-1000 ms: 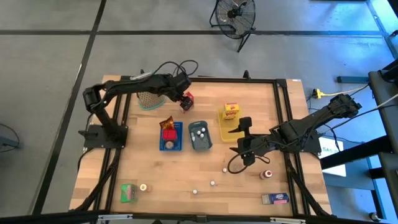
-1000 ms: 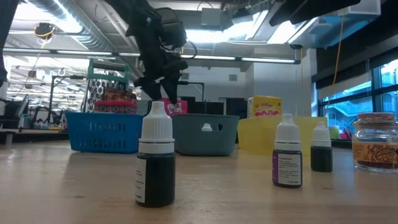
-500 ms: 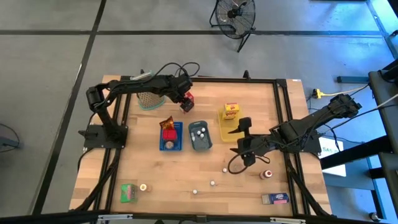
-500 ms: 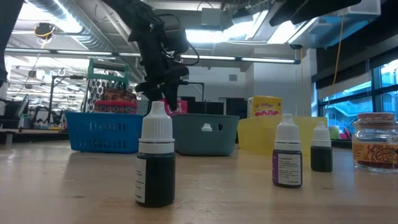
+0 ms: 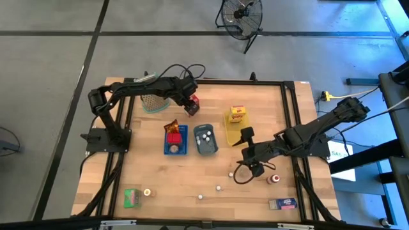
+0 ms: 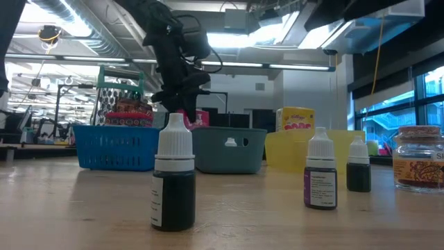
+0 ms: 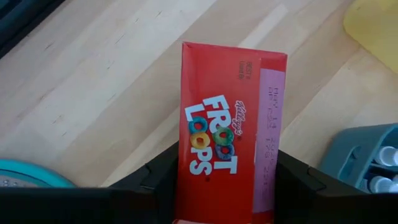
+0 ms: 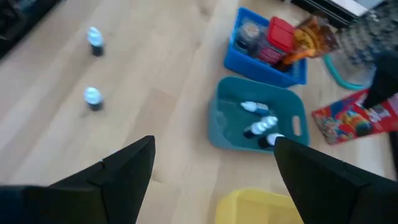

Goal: Pick & Place Kitchen Items
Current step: Put the red cereal box into the yellow bin

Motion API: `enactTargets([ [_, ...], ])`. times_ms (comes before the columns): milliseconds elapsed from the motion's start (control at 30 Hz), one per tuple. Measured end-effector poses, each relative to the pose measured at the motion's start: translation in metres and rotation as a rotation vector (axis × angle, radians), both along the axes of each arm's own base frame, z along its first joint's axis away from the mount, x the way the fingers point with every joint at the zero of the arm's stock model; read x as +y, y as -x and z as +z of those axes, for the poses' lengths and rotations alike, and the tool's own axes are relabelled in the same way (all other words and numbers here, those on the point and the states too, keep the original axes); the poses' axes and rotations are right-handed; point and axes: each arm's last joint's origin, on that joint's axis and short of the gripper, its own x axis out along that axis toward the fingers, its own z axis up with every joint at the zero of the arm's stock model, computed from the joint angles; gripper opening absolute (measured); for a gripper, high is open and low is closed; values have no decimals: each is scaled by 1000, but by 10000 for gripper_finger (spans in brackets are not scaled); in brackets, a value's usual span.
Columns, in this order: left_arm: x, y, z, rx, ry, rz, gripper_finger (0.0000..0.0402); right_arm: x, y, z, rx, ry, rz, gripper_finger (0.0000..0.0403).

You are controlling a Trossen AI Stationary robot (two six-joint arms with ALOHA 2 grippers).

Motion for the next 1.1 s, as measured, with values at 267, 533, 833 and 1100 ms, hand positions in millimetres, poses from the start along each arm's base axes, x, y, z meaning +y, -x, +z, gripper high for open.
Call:
enactTargets([
  [267, -9, 0, 45, -70, -2, -61, 176, -5, -4, 0, -87, 163, -174, 332],
  [533, -47, -8, 122, -206, -174, -333, 176, -7, -9, 6, -177, 179, -251, 332],
  [833, -108, -20, 157, -265, -350, -549, 176, -11, -15, 20, -279, 216, -346, 332],
  [1100, -144, -28, 154, -276, -339, -653, 176, -10, -18, 46, -341, 159, -349, 332],
])
